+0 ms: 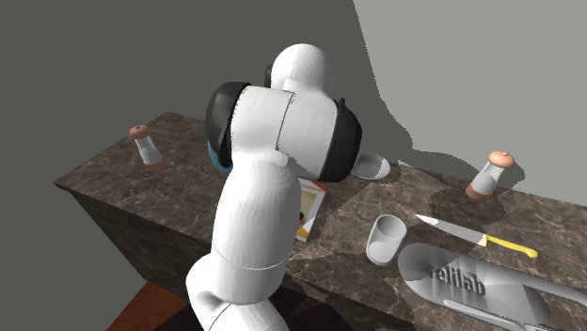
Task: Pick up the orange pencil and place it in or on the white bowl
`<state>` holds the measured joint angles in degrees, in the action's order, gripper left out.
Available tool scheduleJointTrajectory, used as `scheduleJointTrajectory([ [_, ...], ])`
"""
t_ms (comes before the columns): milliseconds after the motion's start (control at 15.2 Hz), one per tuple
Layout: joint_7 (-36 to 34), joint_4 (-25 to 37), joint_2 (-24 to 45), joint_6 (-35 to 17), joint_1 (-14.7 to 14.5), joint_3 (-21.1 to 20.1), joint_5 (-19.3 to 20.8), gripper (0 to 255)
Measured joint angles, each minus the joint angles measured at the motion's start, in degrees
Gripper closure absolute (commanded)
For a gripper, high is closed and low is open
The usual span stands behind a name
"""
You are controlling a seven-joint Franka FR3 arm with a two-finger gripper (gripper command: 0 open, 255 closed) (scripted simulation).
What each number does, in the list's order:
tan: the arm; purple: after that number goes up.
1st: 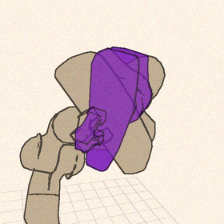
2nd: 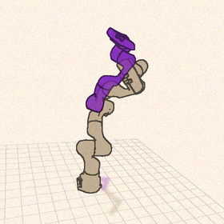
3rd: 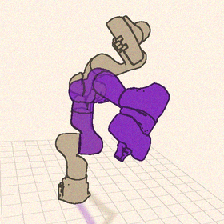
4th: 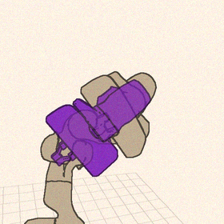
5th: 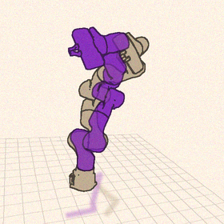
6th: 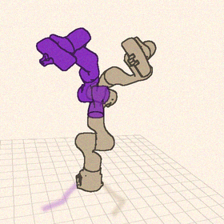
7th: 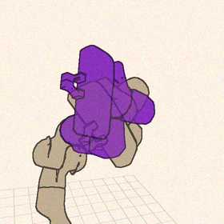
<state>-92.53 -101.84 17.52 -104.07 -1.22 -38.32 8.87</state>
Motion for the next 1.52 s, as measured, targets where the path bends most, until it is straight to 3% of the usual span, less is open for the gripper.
scheduleJointTrajectory([
  [528,-13.7,21.1,19.3,4.7,-9.6,5.2,6.5,0],
  [1386,-14.9,18.3,21.2,0.4,-9.8,6.0,7.4,0],
  [1452,-14.9,18.3,21.2,0.4,-9.8,6.0,7.4,255],
  [1518,-14.9,18.3,21.2,0.4,-9.8,6.0,7.4,255],
])
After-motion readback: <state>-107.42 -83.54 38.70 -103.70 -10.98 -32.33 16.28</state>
